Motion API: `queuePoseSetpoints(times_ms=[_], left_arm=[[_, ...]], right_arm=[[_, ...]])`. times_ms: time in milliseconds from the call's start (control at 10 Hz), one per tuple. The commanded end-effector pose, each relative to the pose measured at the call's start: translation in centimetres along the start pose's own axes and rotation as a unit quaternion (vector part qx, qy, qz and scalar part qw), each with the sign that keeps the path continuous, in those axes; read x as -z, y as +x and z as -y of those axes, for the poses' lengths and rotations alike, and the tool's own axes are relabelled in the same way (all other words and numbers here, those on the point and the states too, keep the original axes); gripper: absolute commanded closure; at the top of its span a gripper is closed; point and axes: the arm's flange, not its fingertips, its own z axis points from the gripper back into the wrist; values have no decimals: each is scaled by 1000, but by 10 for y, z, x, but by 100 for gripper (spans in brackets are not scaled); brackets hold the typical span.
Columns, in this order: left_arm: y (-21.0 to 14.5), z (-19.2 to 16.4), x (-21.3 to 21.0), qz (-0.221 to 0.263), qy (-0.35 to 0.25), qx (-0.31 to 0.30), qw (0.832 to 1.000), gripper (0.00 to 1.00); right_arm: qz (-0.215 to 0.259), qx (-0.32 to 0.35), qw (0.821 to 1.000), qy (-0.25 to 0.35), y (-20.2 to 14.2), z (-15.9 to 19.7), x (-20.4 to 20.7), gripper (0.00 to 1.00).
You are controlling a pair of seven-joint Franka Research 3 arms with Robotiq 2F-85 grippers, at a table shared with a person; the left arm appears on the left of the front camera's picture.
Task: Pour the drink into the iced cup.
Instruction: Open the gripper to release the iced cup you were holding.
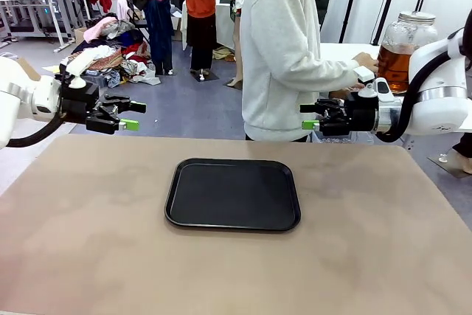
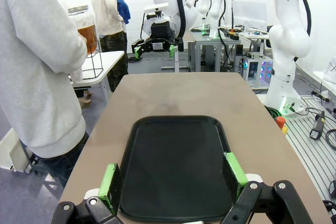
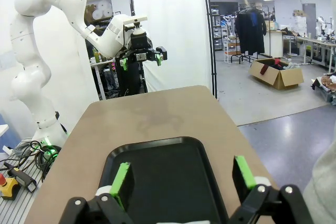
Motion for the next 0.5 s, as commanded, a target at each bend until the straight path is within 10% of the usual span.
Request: queuePoseSetpoints(times_ms=[0, 400], left_arm=[[2, 1, -1, 2, -1, 1, 1000, 0], [2, 1, -1, 2, -1, 1, 1000, 0]], right_arm=[[-1, -2, 1000, -2, 2, 1, 0, 0], [-1, -2, 1000, -2, 2, 1, 0, 0]])
